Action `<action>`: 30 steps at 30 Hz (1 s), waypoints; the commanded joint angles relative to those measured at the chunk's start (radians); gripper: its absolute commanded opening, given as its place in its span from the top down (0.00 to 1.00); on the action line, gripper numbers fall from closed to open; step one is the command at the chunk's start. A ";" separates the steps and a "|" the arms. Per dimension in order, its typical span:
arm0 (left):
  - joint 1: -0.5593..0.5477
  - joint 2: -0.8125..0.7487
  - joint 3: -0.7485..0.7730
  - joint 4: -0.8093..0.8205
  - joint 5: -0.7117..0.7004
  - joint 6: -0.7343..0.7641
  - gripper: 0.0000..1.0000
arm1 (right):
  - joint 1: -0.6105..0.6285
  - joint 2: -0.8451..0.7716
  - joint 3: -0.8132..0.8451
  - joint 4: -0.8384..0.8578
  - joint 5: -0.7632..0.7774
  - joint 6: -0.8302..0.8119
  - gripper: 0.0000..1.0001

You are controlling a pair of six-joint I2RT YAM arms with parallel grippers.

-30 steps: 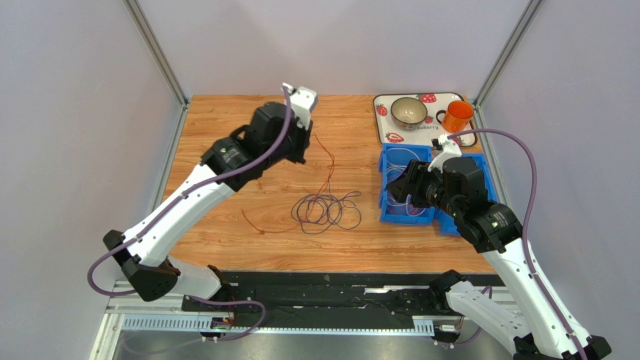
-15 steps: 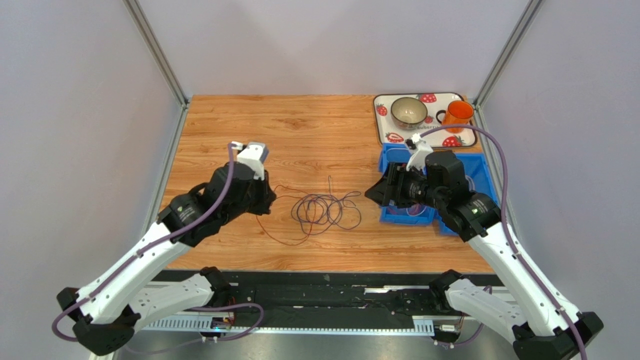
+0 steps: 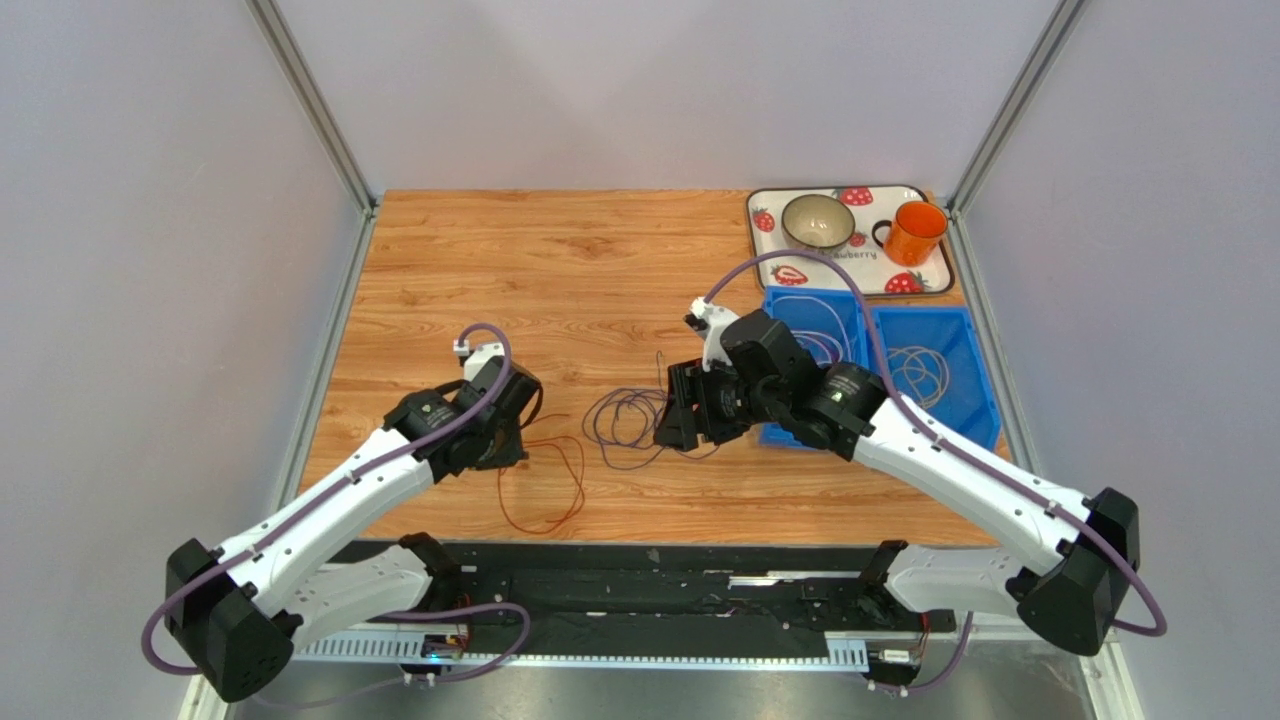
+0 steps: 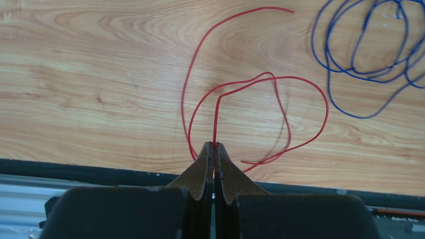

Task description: Untangle the cables

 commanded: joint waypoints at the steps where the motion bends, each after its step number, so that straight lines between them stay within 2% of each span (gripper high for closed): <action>1: 0.038 0.017 -0.011 0.011 -0.021 -0.039 1.00 | 0.034 0.047 0.057 0.027 0.048 0.015 0.39; 10: 0.152 0.124 -0.057 0.074 -0.007 -0.070 1.00 | 0.081 0.180 0.124 0.053 0.043 0.014 0.39; 11: 0.173 0.134 -0.066 0.092 0.003 -0.068 0.98 | 0.084 0.191 0.130 0.052 0.042 0.012 0.39; 12: 0.184 0.140 -0.069 0.105 0.041 -0.062 0.94 | 0.091 0.219 0.143 0.049 0.042 0.011 0.39; 16: 0.198 0.123 -0.058 0.114 0.105 -0.042 0.51 | 0.103 0.262 0.178 0.024 0.054 0.012 0.40; 18: 0.198 0.096 -0.037 0.090 0.088 -0.042 0.37 | 0.109 0.274 0.186 0.027 0.059 0.023 0.40; 19: 0.198 0.067 -0.016 0.054 0.076 -0.041 0.33 | 0.111 0.279 0.189 0.027 0.065 0.027 0.40; 21: 0.199 0.039 0.018 0.010 0.034 -0.036 0.26 | 0.120 0.289 0.198 0.024 0.074 0.046 0.40; 25: 0.204 -0.029 0.132 -0.105 -0.009 0.019 0.24 | 0.152 0.364 0.247 -0.004 0.121 0.072 0.40; 30: 0.205 -0.087 0.253 -0.142 -0.029 0.149 0.25 | 0.207 0.487 0.368 -0.088 0.184 0.119 0.39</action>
